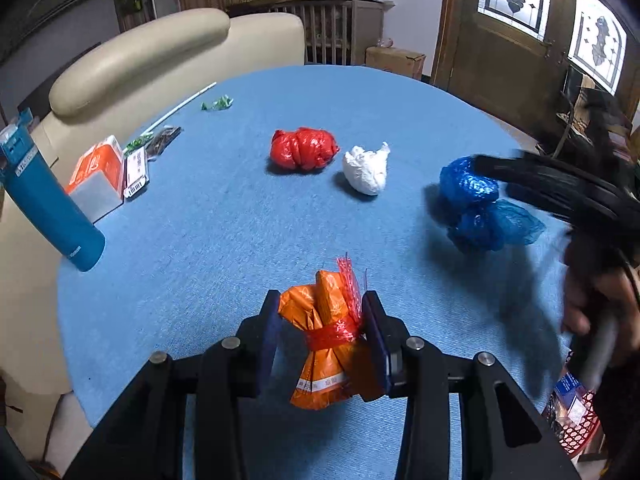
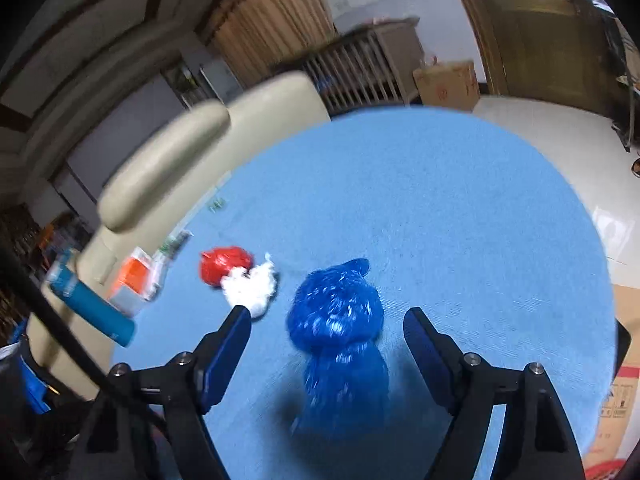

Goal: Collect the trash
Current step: 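Carry both bags over the red wastebasket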

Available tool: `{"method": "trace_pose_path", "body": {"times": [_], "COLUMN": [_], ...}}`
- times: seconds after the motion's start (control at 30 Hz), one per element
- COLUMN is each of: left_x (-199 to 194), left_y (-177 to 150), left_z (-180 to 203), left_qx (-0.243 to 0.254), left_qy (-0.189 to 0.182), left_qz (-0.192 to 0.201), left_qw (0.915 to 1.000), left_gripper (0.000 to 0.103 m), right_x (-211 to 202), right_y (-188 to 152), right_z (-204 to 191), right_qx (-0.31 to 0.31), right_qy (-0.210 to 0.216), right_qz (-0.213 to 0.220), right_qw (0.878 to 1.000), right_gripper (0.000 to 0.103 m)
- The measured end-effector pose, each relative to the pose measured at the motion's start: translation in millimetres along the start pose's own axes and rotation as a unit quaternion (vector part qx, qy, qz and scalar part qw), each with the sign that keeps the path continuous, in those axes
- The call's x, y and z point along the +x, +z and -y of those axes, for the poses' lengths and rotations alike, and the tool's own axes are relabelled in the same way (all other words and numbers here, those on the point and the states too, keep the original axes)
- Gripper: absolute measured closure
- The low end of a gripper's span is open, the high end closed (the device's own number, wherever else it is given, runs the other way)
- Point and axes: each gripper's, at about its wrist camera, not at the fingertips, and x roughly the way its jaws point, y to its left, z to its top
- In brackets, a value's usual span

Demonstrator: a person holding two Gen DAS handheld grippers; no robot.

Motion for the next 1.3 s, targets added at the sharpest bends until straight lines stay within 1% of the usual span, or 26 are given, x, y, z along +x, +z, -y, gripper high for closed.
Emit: {"method": "trace_pose_path", "body": {"times": [0.03, 0.07, 0.1, 0.13, 0.17, 0.2, 0.23, 0.33, 0.4, 0.5, 0.77, 0.83, 0.9, 1.07, 1.3], "left_x": [-1.9, -4.0, -5.1, -6.9, -9.3, -11.5, -14.6, -21.6, -26.5, -34.9, -63.8, -70.7, -75.9, -90.3, -108.3], "left_y": [0.5, 1.0, 1.7, 2.4, 3.2, 3.7, 4.4, 3.8, 2.7, 0.8, -8.5, -12.4, -15.6, -24.4, -34.1], "left_z": [2.2, 4.4, 5.9, 6.7, 7.8, 9.1, 11.0, 17.2, 23.7, 34.8, 74.4, 86.9, 96.7, 126.6, 164.5], "left_qx": [0.002, 0.006, 0.007, 0.008, 0.01, 0.011, 0.014, 0.023, 0.031, 0.045, 0.093, 0.106, 0.116, 0.149, 0.191], "left_qy": [0.0, 0.001, 0.002, 0.003, 0.005, 0.007, 0.009, 0.013, 0.011, 0.007, -0.005, -0.012, -0.016, -0.026, -0.036], "left_qz": [0.002, 0.004, 0.006, 0.007, 0.009, 0.013, 0.018, 0.028, 0.034, 0.042, 0.067, 0.07, 0.073, 0.082, 0.095], "left_qw": [1.0, 1.0, 1.0, 0.9999, 0.9999, 0.9998, 0.9997, 0.9992, 0.9989, 0.9981, 0.9934, 0.9919, 0.9904, 0.9851, 0.9764], "left_gripper": [0.061, 0.061, 0.061, 0.061, 0.061, 0.061, 0.061, 0.061, 0.061, 0.061, 0.061, 0.061, 0.061, 0.061, 0.061], "right_x": [14.6, 24.2, 32.9, 34.5, 34.1, 29.9, 24.6, -1.2, -24.5, -56.6, -145.7, -163.7, -181.4, -215.2, -247.8], "right_y": [3.4, 4.6, 5.7, 6.8, 7.4, 7.5, 6.1, -1.8, -11.4, -23.6, -65.8, -78.6, -92.2, -117.7, -137.8], "right_z": [0.5, 0.3, 0.0, -2.8, -6.4, -11.1, -13.1, -10.2, -7.4, 0.5, 35.2, 41.7, 47.1, 61.3, 77.7], "right_qx": [0.005, 0.003, -0.001, -0.011, -0.024, -0.034, -0.033, -0.018, -0.024, -0.018, 0.037, 0.041, 0.037, 0.046, 0.049], "right_qy": [-0.014, -0.026, -0.029, -0.029, -0.035, -0.034, -0.026, 0.007, 0.014, 0.038, 0.068, 0.064, 0.051, 0.042, 0.031], "right_qz": [-0.01, -0.019, -0.028, -0.021, -0.024, -0.026, -0.029, -0.025, -0.015, -0.01, 0.011, 0.012, 0.014, 0.013, 0.018], "right_qw": [1.0, 0.999, 0.999, 0.999, 0.999, 0.999, 0.999, 0.999, 0.999, 0.999, 0.997, 0.997, 0.998, 0.998, 0.998], "right_gripper": [0.028, 0.038, 0.045, 0.046, 0.048, 0.057, 0.06, 0.06, 0.06, 0.06, 0.06, 0.06, 0.06, 0.06, 0.06]}}
